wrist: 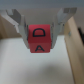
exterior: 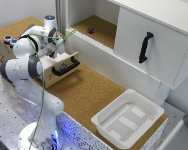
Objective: Put the pink object inside the left cabinet
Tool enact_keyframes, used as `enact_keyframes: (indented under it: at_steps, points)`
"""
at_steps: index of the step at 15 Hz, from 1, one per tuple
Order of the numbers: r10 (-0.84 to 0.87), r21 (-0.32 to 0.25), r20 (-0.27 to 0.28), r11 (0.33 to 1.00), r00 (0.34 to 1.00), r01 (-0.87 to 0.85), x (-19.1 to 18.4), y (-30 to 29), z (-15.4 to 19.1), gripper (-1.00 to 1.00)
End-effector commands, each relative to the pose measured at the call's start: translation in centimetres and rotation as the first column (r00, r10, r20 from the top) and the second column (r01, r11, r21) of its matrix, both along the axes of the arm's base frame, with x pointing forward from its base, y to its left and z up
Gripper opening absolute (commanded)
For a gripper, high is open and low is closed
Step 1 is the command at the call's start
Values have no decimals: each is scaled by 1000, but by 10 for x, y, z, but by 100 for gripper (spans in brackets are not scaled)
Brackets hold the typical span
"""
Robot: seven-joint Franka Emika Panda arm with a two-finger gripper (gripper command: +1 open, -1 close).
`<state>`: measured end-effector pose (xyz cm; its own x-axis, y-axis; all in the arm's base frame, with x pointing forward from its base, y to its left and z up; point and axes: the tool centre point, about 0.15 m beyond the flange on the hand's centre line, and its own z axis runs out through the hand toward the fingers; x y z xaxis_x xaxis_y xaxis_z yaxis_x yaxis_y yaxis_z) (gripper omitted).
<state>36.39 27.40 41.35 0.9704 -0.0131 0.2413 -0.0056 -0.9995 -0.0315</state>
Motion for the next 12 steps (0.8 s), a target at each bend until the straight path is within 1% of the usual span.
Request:
enact_keyframes:
  at_steps: [1,2,5,7,8,9,11,12]
  points:
    - [-76,-116,-28,991,997,73,75,-29,59,-100]
    - [-76,-114,-15,991,997,74,90,-38,66,-100]
    - [-76,-132,31,988,997,79,137,-69,83,-100]
    - [-64,-137,51,988,997,70,162,-85,88,-100]
    - [-53,-124,59,991,997,60,177,-93,88,-100]
    - [-32,-125,69,991,997,40,192,-97,86,-100]
    - [-4,-135,60,991,998,12,220,-101,78,-100]
    - [4,-128,58,992,998,4,239,-105,71,-100]
